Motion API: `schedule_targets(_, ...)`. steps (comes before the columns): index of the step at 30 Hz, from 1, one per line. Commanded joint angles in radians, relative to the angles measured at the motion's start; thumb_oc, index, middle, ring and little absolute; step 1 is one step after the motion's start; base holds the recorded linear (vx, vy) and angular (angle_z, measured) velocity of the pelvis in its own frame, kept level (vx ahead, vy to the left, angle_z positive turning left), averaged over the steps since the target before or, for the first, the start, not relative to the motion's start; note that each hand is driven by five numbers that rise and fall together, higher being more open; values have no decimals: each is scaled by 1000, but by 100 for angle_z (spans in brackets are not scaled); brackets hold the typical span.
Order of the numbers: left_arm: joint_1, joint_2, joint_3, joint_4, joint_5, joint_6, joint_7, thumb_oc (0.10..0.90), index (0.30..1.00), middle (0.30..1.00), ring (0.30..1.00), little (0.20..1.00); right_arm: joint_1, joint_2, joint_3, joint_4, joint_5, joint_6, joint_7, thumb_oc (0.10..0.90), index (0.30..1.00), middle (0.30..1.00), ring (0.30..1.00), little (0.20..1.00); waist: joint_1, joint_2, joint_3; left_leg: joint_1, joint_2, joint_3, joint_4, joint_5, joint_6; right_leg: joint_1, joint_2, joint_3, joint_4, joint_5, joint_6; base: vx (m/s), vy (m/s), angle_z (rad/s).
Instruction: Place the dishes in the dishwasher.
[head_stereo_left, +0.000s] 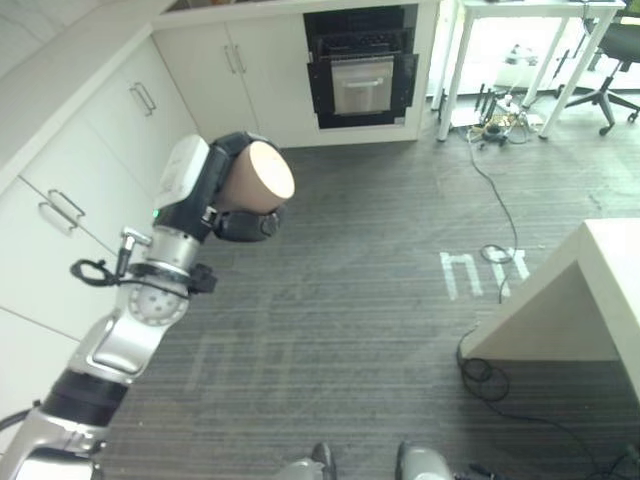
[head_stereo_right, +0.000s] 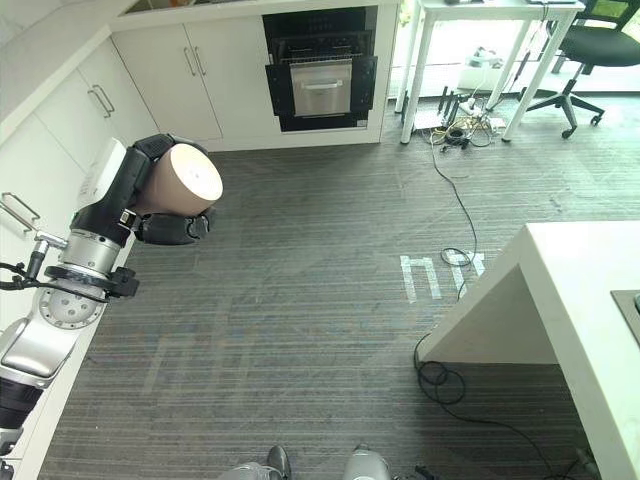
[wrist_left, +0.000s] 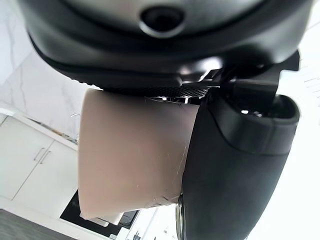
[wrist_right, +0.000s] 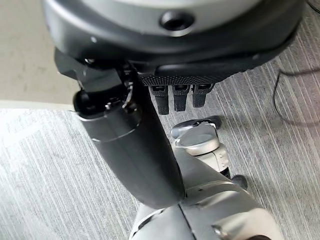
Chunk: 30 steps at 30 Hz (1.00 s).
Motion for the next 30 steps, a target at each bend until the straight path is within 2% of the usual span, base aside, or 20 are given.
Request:
schedule_targets(1, -94, 7, 111, -58, 13, -46, 59, 400, 300, 300, 300, 300, -25, -10, 14, -10, -27, -5, -5, 800, 900, 900, 900, 900, 4, 9, -61, -13, 32, -56, 89, -164, -36, 30, 5, -25, -12, -68, 75, 0, 0, 0)
schedule_targets(2, -91, 5, 111, -62, 13, -44, 56, 400, 300, 300, 300, 300, -26, -9, 10, -10, -26, -8, -12, 800, 900, 900, 900, 900, 5, 8, -62, -12, 31, -55, 89, -166, -35, 31, 4, -25, -12, -67, 76, 0, 0, 0)
schedule_targets(3, -138, -58, -23, 51, -11, -70, 12, 400, 300, 300, 300, 300, 11, 4, -82, 28, 281, 128, 162, 800, 900, 900, 900, 900, -78, 26, -63, 12, -10, -67, 89, -164, -13, 11, 90, 52, -12, -50, 40, 0, 0, 0)
schedule_targets(4, -144, -56, -27, 53, -13, -67, 12, 400, 300, 300, 300, 300, 13, 6, -80, 29, 285, 122, 163, 800, 900, 900, 900, 900, -79, 26, -64, 13, -11, -68, 89, -165, -12, 12, 92, 53, -12, -51, 39, 122, -43, 12)
schedule_targets(6, -170, -39, -37, 63, -39, -38, 25, 400, 300, 300, 300, 300, 9, 3, -43, 7, 268, 44, 196, 800, 900, 900, 900, 900, -81, 19, -64, 43, -12, -59, 89, -154, -11, 27, 96, 64, -12, -65, 20, 199, -75, 0)
schedule_targets(8, -169, -26, -22, 69, -66, -35, 38, 400, 300, 300, 300, 300, -4, -11, -27, -32, 233, 1, 172, 800, 900, 900, 900, 900, -62, -13, -47, 63, -40, -79, 89, -76, -14, 55, 83, 88, -12, -72, 5, 211, -91, -14)
schedule_targets(9, -167, -12, -8, 81, -81, -48, 31, 400, 300, 300, 300, 300, -11, -20, -21, -41, 196, -37, 175, 800, 900, 900, 900, 900, -45, -28, -39, 28, -61, -100, 110, -37, -12, 61, 82, 103, -12, -67, -5, 197, -66, -23)
schedule_targets(10, -167, -7, 0, 86, -85, -54, 22, 400, 300, 300, 300, 300, -14, -27, -17, -48, 198, -49, 172, 800, 900, 900, 900, 900, -36, -27, -32, 3, -65, -105, 111, -19, -13, 68, 89, 105, -12, -69, -8, 199, -11, -29)
schedule_targets(12, -169, 9, 9, 89, -97, -66, 5, 400, 300, 300, 300, 300, -37, -45, -16, -47, 174, -75, 176, 800, 900, 900, 900, 900, -23, -11, -19, -47, -62, -95, 89, -24, -18, 85, 114, 95, -12, -81, -7, 275, 99, -4)
schedule_targets(13, -161, 11, 14, 82, -92, -63, 3, 400, 300, 300, 300, 300, -57, -56, -11, -52, 163, -93, 171, 800, 900, 900, 900, 900, -9, 14, -8, -115, -42, -84, 89, -20, -31, 107, 143, 82, -12, -100, -7, 384, 147, 8)
schedule_targets(16, -134, 3, 19, 72, -61, -79, -13, 400, 300, 300, 300, 300, -72, -70, -13, -60, 173, -88, 172, 800, 900, 900, 900, 900, 28, 31, -3, -251, -1, -68, 89, 52, -60, 171, 173, 76, -12, -145, -11, 408, 96, 12)
schedule_targets(18, -96, -15, 37, 65, -13, -95, -30, 400, 300, 300, 300, 300, -88, -63, -1, -66, 147, -104, 171, 800, 900, 900, 900, 900, 50, 24, -25, -255, -5, -47, 89, 40, -47, 211, 167, 85, -12, -185, -3, 445, 153, -22)
schedule_targets(21, -88, -12, 43, 66, 7, -122, -53, 400, 300, 300, 300, 300, -104, -41, 7, -83, 153, -127, 146, 800, 900, 900, 900, 900, 61, 20, -47, -211, -27, -49, 89, -2, -8, 256, 151, 88, -12, -182, 13, 384, 185, -54)
schedule_targets(22, -95, -9, 38, 68, 7, -126, -64, 400, 300, 300, 300, 300, -104, -33, 5, -91, 156, -136, 136, 800, 900, 900, 900, 900, 56, 14, -51, -184, -44, -57, 89, -27, 9, 284, 140, 77, -12, -133, 30, 470, 230, -15)
schedule_targets(23, -114, -4, 19, 74, 10, -130, -65, 400, 300, 300, 300, 300, -99, -24, 1, -117, 151, -140, 125, 800, 900, 900, 900, 900, 43, 18, -54, -146, -71, -87, 89, -57, 40, 279, 133, 86, 76, 22, 81, 441, 231, 7)
schedule_targets(25, -147, 11, -15, 75, 6, -114, -53, 400, 300, 300, 300, 300, -88, -12, 4, -166, 135, -143, 110, 800, 900, 900, 900, 900, 26, 42, -51, -110, -82, -123, 89, -82, 66, 157, 147, 108, 349, 158, 130, 363, 184, 39)
schedule_targets(26, -162, 20, -31, 80, -5, -104, -48, 400, 300, 300, 300, 300, -85, -9, 11, -182, 132, -147, 105, 800, 900, 900, 900, 900, 21, 51, -47, -90, -84, -132, 89, -95, 74, 88, 150, 100, 475, 199, 138, 389, 150, 57)
schedule_targets(27, -174, 24, -46, 87, -13, -90, -39, 400, 300, 300, 300, 300, -89, -10, 18, -179, 131, -155, 113, 800, 900, 900, 900, 900, 7, 64, -37, -51, -78, -141, 89, -113, 76, 9, 142, 82, 543, 184, 116, 428, 86, 51)
schedule_targets(29, -179, 26, -54, 87, -18, -85, -36, 400, 300, 300, 300, 300, -93, -11, 23, -179, 136, -161, 119, 800, 900, 900, 900, 900, -7, 64, -30, -24, -87, -150, 89, -126, 78, -38, 155, 62, 517, 156, 105, 358, -34, 4)
schedule_targets(30, -184, 21, -60, 82, -6, -82, -41, 400, 300, 300, 300, 300, -95, -11, 23, -201, 137, -155, 118, 800, 900, 900, 900, 900, -23, 58, -25, 3, -95, -153, 89, -140, 76, -75, 164, 30, 392, 116, 88, 408, -161, 2)
